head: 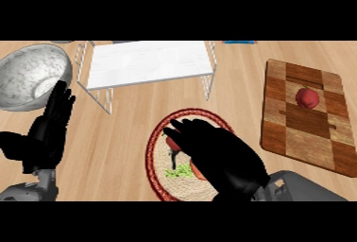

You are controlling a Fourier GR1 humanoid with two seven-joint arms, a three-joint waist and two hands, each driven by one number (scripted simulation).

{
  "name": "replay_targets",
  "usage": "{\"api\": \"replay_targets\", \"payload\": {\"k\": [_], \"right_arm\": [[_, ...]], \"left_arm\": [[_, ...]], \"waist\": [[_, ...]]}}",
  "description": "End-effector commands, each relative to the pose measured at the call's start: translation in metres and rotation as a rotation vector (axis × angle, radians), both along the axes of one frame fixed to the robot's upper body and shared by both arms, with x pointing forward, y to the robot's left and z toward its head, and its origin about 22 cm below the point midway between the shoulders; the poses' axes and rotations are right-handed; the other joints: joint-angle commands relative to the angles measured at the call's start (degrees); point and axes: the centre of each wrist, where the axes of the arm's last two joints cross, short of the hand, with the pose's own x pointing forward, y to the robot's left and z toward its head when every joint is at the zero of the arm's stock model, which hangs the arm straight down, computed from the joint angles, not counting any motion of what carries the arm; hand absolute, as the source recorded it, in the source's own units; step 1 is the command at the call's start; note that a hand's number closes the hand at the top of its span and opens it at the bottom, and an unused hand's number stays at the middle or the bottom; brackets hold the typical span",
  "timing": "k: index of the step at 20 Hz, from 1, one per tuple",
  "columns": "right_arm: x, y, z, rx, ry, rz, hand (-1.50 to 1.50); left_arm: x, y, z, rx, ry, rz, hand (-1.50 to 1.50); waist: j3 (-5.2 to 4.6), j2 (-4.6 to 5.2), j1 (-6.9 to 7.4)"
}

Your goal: Pick the squash from the placemat and place it in the tiered shelf

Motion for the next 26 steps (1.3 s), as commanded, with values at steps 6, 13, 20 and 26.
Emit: {"api": "replay_targets", "payload": {"k": [6,13,20,26], "right_arm": [[-0.011,0.021,-0.021,-0.308,-0.082,-0.105,-1.5],[-0.002,0.011,-0.064,-0.282,-0.072,-0.131,-1.5],[0.005,0.002,-0.082,-0.291,-0.058,-0.111,-1.5],[0.018,-0.015,-0.094,-0.281,-0.068,-0.127,-1.5]], "left_arm": [[-0.019,0.002,-0.003,-0.018,0.007,-0.011,0.0],[0.0,0.011,-0.009,0.002,0.003,-0.006,0.0],[0.002,0.005,0.007,0.021,0.009,0.002,0.0],[-0.008,0.022,-0.002,0.004,-0.022,0.01,0.0]], "waist": [[0.04,-0.01,0.34],[0.07,0.26,-0.06],[0.08,0.25,-0.01],[0.08,0.25,0.06]]}}
